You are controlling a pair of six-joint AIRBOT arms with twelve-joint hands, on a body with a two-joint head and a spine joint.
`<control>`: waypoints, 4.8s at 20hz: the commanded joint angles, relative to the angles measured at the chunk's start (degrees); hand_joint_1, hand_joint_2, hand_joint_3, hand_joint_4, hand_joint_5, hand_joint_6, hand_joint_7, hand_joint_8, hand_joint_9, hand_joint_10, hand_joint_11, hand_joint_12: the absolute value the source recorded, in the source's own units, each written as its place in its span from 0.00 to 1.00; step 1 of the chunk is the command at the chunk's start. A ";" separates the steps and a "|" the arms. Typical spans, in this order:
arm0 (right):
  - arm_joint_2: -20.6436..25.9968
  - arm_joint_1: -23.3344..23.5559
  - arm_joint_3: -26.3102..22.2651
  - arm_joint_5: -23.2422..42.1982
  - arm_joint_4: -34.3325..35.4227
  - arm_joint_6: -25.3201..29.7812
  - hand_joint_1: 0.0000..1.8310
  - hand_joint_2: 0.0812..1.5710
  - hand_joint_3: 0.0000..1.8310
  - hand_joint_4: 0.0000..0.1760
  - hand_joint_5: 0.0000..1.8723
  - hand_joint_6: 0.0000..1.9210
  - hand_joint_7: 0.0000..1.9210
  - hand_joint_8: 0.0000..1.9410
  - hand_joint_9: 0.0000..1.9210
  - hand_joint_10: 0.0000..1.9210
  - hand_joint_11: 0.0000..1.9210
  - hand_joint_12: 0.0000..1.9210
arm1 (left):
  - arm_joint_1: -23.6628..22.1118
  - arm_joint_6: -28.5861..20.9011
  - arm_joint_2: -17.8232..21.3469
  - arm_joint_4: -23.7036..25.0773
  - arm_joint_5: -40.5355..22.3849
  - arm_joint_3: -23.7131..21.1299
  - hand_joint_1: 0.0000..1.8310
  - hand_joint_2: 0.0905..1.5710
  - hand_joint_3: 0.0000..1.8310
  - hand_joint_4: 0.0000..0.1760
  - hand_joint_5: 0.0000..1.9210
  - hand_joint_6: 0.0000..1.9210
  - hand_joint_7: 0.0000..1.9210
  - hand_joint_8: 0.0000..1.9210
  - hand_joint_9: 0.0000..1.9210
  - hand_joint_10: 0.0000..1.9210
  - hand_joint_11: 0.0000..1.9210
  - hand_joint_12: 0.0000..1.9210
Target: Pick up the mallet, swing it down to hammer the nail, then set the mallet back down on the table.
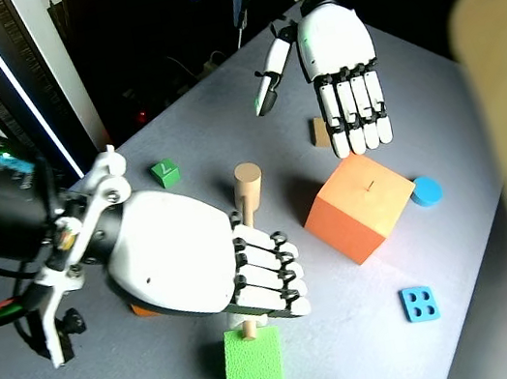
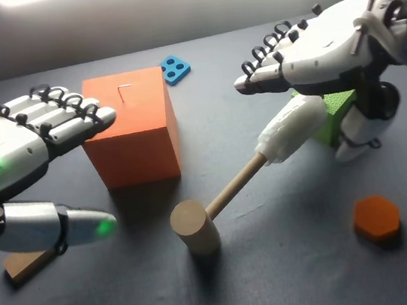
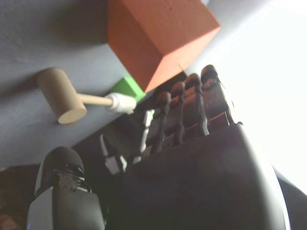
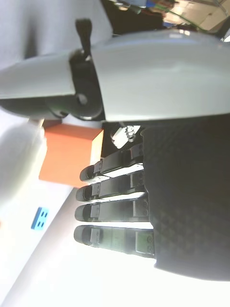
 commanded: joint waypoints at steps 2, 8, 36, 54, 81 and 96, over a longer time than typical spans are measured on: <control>-1.47 0.97 1.69 2.64 -1.08 1.07 0.63 0.55 0.01 0.00 0.00 0.00 0.00 0.00 0.00 0.00 0.00 0.00 | -0.26 -0.24 -0.28 -0.78 -6.52 0.87 0.04 0.67 0.00 0.00 0.00 0.00 0.00 0.00 0.00 0.00 0.00 0.00; -7.73 0.47 6.88 0.12 -1.09 1.39 0.64 0.56 0.01 0.00 0.00 0.00 0.00 0.00 0.00 0.00 0.00 0.00 | 0.61 -0.26 -2.01 -0.78 -7.39 2.77 0.05 0.67 0.00 0.00 0.00 0.00 0.00 0.00 0.00 0.00 0.00 0.00; -17.83 -6.74 19.45 1.95 7.43 -9.80 0.60 0.57 0.00 0.00 0.00 0.00 0.00 0.00 0.00 0.00 0.00 0.00 | 1.82 -0.25 -6.21 -1.75 -7.28 6.31 0.02 0.69 0.00 0.00 0.00 0.00 0.00 0.00 0.00 0.00 0.00 0.00; -17.82 -6.21 20.09 0.40 12.25 -11.37 0.60 0.60 0.00 0.00 0.26 0.06 0.29 0.07 0.26 0.09 0.00 0.55 | 3.94 -0.95 -6.21 -3.59 -7.73 5.56 0.01 0.69 0.00 0.00 0.00 0.00 0.00 0.00 0.00 0.00 0.00 0.00; -13.35 -4.88 12.87 0.26 12.25 -13.35 0.12 1.00 0.07 0.83 0.76 1.00 0.85 1.00 0.88 1.00 0.95 1.00 | 2.85 -0.32 -6.33 -2.66 -4.98 6.01 0.00 0.73 0.00 0.00 0.00 0.00 0.00 0.00 0.00 0.00 0.00 0.00; 6.54 4.93 -0.09 13.21 11.65 -11.80 0.27 1.00 0.04 1.00 0.73 1.00 0.81 1.00 0.84 1.00 0.90 1.00 | 2.69 -0.99 -6.23 -1.70 -4.74 6.15 0.00 0.75 0.00 0.00 0.00 0.00 0.00 0.00 0.00 0.00 0.00 0.00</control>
